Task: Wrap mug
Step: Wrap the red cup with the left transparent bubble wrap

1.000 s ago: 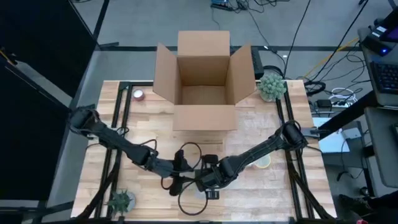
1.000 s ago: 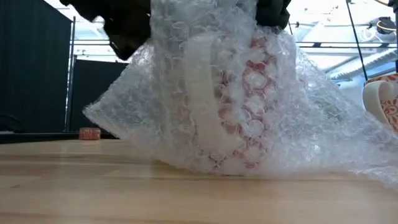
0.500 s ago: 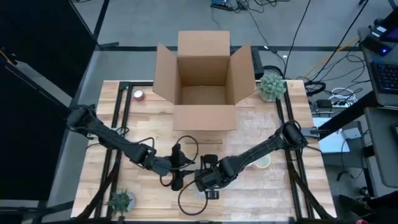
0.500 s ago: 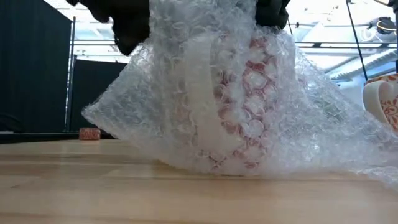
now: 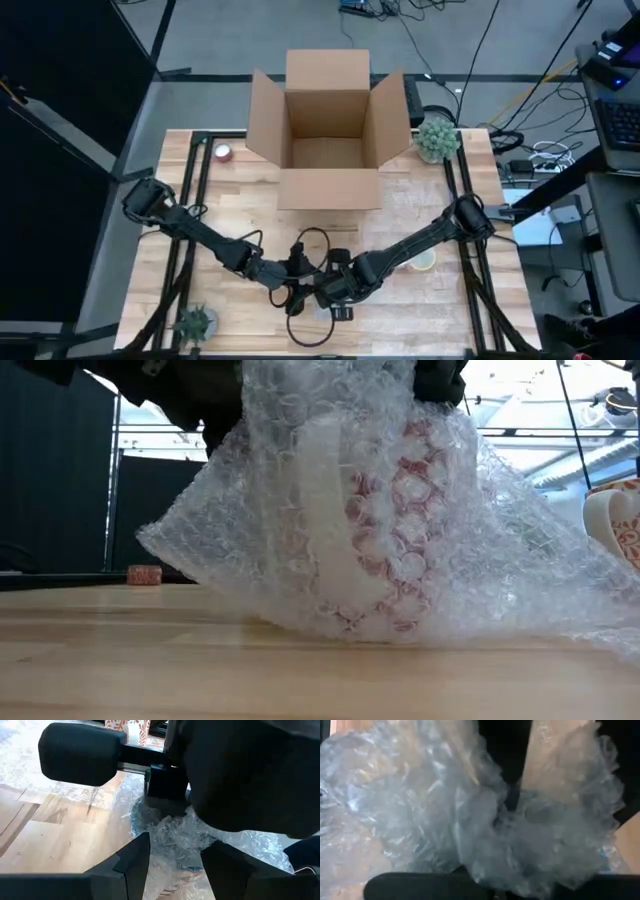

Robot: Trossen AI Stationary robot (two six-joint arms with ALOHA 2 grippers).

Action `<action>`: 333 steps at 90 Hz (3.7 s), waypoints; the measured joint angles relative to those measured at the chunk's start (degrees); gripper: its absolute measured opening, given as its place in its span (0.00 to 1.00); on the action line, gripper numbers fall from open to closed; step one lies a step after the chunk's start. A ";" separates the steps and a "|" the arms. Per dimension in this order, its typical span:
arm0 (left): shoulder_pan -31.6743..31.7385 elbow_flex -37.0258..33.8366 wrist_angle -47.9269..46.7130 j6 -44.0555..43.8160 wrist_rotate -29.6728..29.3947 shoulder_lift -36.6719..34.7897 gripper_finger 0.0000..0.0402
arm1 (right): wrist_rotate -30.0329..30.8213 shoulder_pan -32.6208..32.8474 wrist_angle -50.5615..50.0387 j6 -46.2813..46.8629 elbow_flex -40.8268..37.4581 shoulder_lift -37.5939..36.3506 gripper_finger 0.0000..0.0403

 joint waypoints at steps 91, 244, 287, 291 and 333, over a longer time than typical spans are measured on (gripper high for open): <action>0.37 0.02 2.25 0.74 0.15 2.93 0.40 | 3.20 -0.02 2.25 -1.54 0.13 -9.43 0.00; 1.46 4.61 0.50 -1.91 -0.61 5.73 0.40 | 1.05 1.71 -2.45 2.31 -0.03 0.60 0.21; 1.53 4.59 -0.17 -1.01 -0.61 5.77 0.40 | 1.46 1.84 -5.52 0.00 -0.05 -8.66 0.42; 1.53 4.58 -0.10 -1.01 -0.61 5.79 0.40 | 1.46 1.84 -6.56 0.00 -0.02 -9.27 0.42; 1.53 4.46 0.57 -0.81 -0.50 5.88 0.40 | 1.37 2.62 -2.93 0.00 0.11 -15.16 0.36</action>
